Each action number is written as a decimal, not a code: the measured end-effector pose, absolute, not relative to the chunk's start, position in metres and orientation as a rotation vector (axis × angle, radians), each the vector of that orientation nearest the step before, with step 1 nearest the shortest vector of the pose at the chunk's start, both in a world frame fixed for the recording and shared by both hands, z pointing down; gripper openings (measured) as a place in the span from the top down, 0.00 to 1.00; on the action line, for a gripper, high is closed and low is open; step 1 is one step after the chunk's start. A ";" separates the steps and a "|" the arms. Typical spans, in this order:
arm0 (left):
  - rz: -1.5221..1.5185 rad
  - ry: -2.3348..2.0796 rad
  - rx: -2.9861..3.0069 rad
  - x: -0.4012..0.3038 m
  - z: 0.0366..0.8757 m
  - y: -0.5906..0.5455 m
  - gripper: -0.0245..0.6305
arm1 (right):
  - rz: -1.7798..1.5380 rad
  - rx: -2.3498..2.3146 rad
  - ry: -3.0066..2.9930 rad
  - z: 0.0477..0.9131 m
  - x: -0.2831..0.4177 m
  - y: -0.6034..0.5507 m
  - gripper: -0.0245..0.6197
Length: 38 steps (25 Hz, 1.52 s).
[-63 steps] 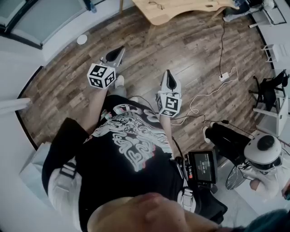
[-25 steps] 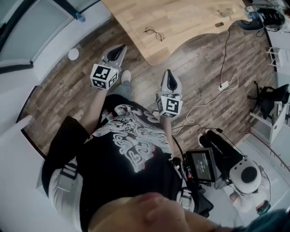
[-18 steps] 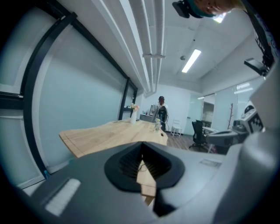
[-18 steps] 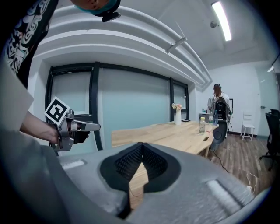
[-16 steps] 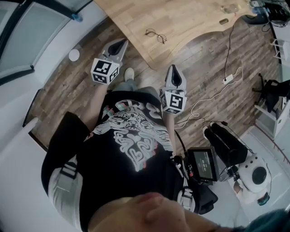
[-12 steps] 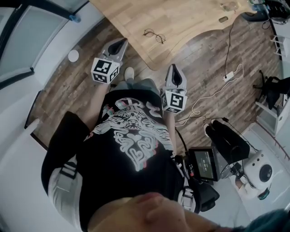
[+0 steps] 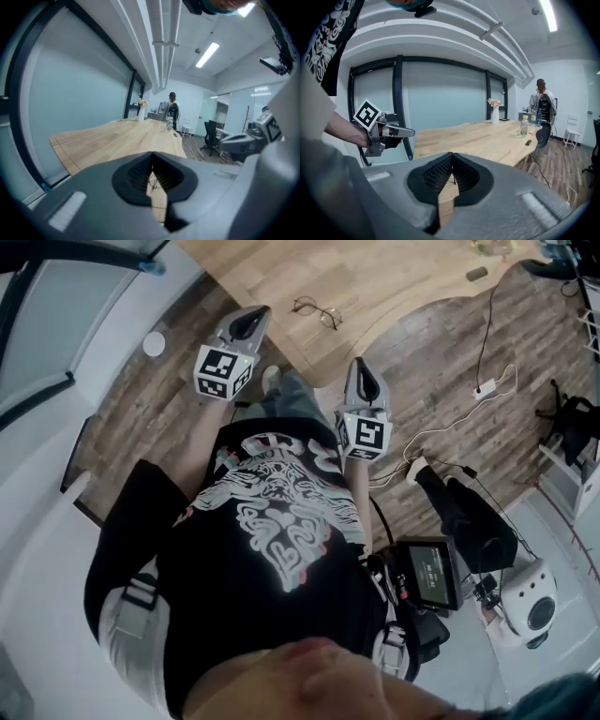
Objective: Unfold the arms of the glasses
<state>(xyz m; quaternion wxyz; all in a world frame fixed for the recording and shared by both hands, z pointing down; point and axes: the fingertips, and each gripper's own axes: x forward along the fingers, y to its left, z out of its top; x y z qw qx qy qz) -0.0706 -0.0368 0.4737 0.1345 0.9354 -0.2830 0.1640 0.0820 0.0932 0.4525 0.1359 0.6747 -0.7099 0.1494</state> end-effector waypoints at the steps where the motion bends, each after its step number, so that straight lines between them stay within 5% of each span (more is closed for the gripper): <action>1: 0.488 -0.820 2.707 -0.067 0.477 -0.040 0.98 | 0.431 1.914 -2.071 0.457 0.083 0.086 0.96; 17: 0.668 -0.913 2.606 -0.032 0.531 -0.107 0.98 | 0.397 1.207 -2.249 0.542 0.071 -0.029 0.96; 21: 0.691 -0.917 2.569 -0.040 0.559 -0.131 0.98 | 0.363 1.053 -2.226 0.577 0.049 -0.067 0.87; 38: 0.659 -0.900 2.488 -0.051 0.564 -0.122 0.98 | 0.266 0.601 -2.061 0.619 0.004 -0.061 0.86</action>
